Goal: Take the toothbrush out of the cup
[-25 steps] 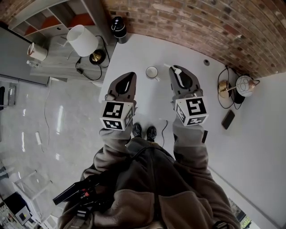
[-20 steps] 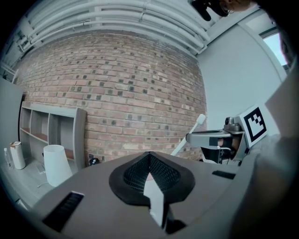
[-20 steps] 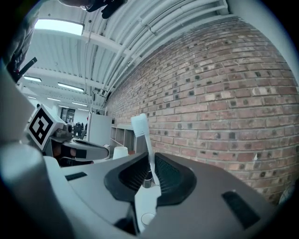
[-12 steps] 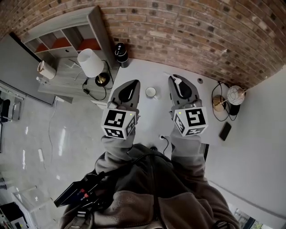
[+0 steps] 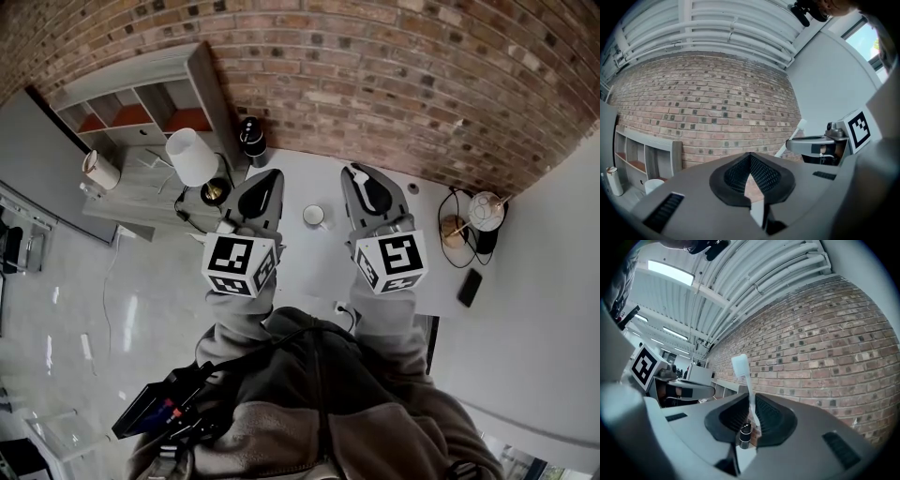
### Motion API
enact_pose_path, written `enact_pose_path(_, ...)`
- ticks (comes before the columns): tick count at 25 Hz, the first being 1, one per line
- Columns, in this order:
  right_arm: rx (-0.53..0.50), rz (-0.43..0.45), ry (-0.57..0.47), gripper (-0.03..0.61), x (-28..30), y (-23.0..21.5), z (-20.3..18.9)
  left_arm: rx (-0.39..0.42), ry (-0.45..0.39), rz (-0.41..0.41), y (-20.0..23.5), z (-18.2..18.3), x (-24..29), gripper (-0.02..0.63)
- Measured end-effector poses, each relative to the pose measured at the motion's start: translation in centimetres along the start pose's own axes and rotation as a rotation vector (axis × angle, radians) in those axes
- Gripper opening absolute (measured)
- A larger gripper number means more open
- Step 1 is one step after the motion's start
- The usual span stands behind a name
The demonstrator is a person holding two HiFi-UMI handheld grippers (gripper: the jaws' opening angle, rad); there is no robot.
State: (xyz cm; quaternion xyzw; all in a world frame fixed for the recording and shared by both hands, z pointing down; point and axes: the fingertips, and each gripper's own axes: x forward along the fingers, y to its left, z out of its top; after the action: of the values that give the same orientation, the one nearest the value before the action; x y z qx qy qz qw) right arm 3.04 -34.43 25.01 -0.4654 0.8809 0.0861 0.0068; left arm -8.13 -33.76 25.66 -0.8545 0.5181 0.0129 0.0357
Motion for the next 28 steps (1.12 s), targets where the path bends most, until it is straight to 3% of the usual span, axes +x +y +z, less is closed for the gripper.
enact_pose_path(28, -0.008, -0.018, -0.05, 0.046, 0.4, -0.2, 1.5, 0.035, -0.021, 0.016, 1.0, 0.9, 0.0, 0.005)
